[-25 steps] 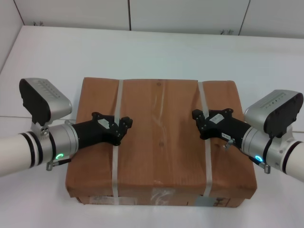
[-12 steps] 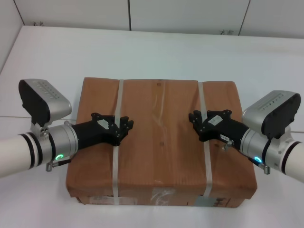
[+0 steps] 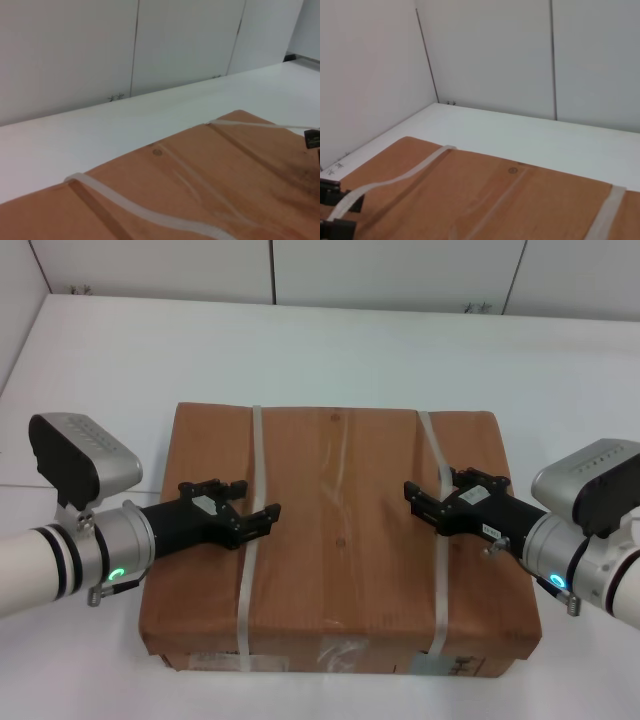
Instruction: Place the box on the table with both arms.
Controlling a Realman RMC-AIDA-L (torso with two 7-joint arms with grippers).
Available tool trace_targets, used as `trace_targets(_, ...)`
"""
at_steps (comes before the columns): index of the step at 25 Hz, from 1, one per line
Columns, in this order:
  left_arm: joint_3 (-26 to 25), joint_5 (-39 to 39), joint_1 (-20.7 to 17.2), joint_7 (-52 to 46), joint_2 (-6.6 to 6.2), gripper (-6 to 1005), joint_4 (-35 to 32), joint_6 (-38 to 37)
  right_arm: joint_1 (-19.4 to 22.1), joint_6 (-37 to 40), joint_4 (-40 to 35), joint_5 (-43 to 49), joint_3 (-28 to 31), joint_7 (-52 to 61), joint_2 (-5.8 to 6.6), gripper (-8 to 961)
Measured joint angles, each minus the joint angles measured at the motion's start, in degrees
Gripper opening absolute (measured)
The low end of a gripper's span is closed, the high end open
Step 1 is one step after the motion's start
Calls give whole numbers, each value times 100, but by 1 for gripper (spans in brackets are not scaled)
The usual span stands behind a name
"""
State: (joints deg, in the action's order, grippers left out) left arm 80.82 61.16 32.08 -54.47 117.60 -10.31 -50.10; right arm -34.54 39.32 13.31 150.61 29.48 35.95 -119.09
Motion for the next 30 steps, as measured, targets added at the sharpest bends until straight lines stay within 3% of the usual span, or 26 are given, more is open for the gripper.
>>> trace_targets(5,-13,-29,-19,-4,-14,647,-45,-61,36,-4,-5,0,73,0,0,524)
trace_targets(9,-14,-72,-19,-1,-27,704,-48,-63,52,8,-8,-2,84,1,0,700)
trace_targets(15,-14,-157,-76,1,-54,732,-133,-313,191,191,-65,-257,100,-31,0,701)
trace_targets(22,-64,-327,-751,-78,-150,732,-1076,-1621,571,1491,-377,-287,469,-34,15,700)
trace_targets(26,1,-62,-912,-22,-313,733,-1391,-2433,563,2909,-955,-27,346,-34,42,700)
trace_targets(30,56,508,-840,-37,-527,733,-1418,-3212,255,4314,-1564,569,-8,405,91,701)
